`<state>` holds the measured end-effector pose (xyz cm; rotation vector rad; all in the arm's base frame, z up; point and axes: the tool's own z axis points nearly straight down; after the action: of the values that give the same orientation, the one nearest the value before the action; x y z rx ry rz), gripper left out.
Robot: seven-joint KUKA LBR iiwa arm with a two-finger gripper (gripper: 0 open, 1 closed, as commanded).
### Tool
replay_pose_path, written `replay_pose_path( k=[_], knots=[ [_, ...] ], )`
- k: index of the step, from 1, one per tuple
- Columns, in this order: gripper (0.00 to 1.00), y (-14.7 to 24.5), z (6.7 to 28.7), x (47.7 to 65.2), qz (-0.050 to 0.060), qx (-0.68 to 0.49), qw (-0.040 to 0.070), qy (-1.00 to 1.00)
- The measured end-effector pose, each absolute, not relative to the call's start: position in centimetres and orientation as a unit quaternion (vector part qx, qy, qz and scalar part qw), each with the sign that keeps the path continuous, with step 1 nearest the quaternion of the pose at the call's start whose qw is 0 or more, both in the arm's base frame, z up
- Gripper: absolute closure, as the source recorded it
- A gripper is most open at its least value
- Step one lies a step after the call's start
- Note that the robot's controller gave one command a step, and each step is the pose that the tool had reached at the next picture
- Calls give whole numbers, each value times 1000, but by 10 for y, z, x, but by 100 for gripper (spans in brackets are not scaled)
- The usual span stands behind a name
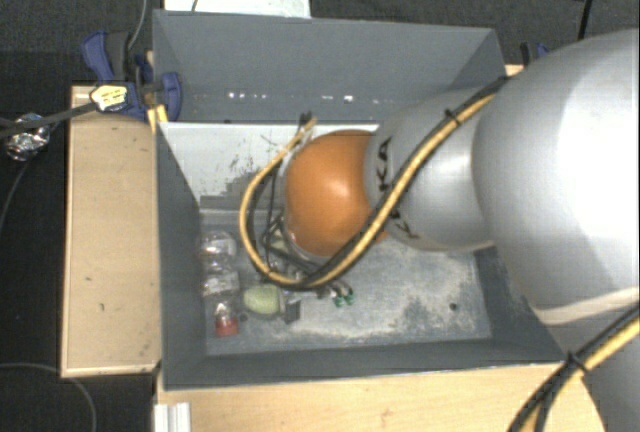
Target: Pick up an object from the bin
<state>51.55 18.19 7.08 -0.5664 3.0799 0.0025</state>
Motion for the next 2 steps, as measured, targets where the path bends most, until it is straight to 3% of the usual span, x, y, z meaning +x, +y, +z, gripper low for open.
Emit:
replay_pose_path(
  k=[2],
  knots=[
    [100, 193, 71, 542, 1, -196, 7, 980]
  ],
)
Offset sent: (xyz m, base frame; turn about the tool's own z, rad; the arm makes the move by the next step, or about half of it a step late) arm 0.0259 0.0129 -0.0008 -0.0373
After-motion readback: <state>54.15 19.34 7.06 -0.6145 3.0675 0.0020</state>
